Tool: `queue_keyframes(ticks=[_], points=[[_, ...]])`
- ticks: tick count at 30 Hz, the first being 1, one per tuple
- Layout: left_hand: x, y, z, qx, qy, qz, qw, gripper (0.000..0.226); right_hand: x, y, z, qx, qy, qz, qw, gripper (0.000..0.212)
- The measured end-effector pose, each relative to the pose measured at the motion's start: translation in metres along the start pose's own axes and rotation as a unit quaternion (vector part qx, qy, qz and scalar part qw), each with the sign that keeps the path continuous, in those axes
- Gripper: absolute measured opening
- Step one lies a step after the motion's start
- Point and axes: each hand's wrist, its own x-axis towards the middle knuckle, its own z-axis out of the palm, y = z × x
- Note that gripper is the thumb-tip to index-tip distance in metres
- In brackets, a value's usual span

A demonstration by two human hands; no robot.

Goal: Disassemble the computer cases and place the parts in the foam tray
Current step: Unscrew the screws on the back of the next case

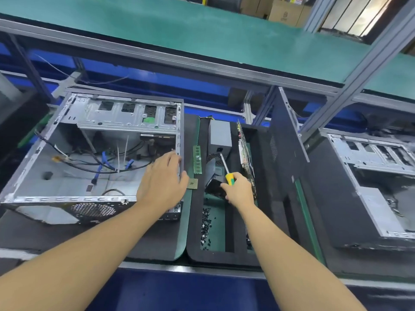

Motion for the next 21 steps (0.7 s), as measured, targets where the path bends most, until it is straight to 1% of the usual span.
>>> queue_keyframes(ticks=[3, 6, 8, 11, 16, 19, 21], points=[[-0.001, 0.001, -0.001, 0.008, 0.012, 0.007, 1.0, 0.038, 0.002, 0.001, 0.006, -0.064, 0.01, -0.037, 0.997, 0.028], [-0.001, 0.002, -0.002, 0.012, 0.022, 0.014, 1.0, 0.035, 0.001, 0.0, 0.011, -0.102, -0.019, -0.04, 0.994, 0.026], [-0.001, 0.002, -0.001, 0.009, 0.022, 0.012, 1.0, 0.035, -0.002, 0.0, 0.011, -0.103, -0.014, -0.044, 0.994, 0.024], [-0.001, 0.0, 0.0, 0.014, 0.023, 0.014, 1.0, 0.035, -0.01, 0.009, 0.001, -0.096, 0.015, -0.079, 0.992, 0.023], [-0.001, 0.0, 0.002, 0.018, 0.025, 0.011, 0.999, 0.035, -0.022, 0.028, -0.028, -0.083, 0.03, -0.13, 0.988, 0.022], [-0.002, 0.0, 0.002, 0.018, 0.024, 0.014, 0.999, 0.036, -0.024, 0.035, -0.043, -0.111, 0.06, -0.143, 0.982, 0.02], [-0.003, 0.001, 0.001, 0.016, 0.021, 0.01, 1.0, 0.037, -0.023, 0.042, -0.052, -0.146, 0.07, -0.124, 0.979, 0.019]])
